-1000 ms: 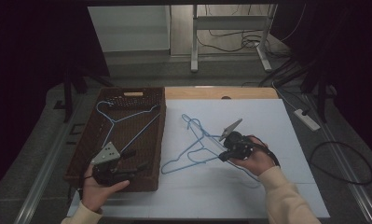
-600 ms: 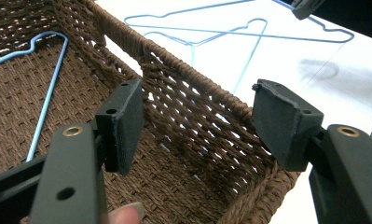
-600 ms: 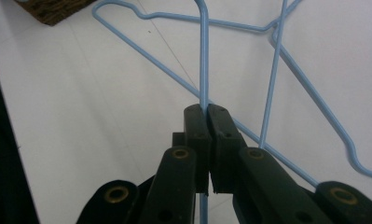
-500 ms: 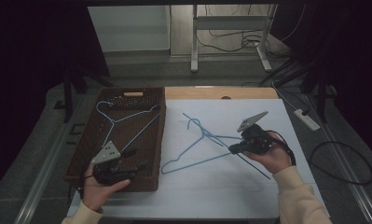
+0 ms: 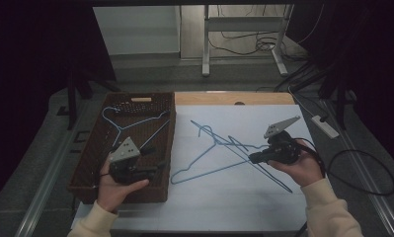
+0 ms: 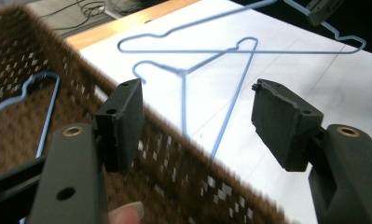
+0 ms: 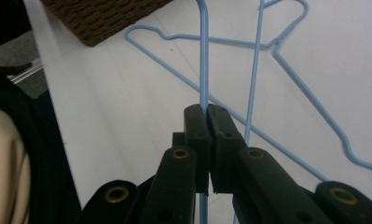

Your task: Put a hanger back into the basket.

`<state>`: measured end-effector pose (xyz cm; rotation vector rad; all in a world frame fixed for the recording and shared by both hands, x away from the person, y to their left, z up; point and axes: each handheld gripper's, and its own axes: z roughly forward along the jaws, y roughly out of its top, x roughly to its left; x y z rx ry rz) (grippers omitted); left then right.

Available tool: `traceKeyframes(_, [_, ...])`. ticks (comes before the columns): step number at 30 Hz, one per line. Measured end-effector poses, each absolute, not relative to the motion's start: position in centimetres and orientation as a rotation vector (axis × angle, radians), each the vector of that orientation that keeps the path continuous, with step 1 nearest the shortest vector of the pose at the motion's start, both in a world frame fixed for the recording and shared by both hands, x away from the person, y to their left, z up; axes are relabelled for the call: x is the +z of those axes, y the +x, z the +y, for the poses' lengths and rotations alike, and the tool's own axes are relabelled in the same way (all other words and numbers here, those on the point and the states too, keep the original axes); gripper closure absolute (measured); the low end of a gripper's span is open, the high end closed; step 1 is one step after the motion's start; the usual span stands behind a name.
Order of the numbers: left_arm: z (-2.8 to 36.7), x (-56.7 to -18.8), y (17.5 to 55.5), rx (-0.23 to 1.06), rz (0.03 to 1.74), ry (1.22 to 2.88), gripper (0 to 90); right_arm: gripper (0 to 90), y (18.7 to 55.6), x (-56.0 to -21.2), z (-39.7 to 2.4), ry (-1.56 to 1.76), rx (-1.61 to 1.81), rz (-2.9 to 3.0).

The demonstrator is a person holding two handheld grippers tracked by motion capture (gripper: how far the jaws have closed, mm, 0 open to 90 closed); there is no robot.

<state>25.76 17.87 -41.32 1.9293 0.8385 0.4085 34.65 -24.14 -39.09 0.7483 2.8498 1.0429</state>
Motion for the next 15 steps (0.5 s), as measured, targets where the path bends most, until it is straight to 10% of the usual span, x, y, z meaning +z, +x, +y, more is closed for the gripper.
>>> traceKeyframes(15, [11.1, -40.0, 32.9, 0.410, 0.685, 2.116, 32.3, 88.4, 34.0, -38.3, -24.9, 0.740, 1.071, 2.859])
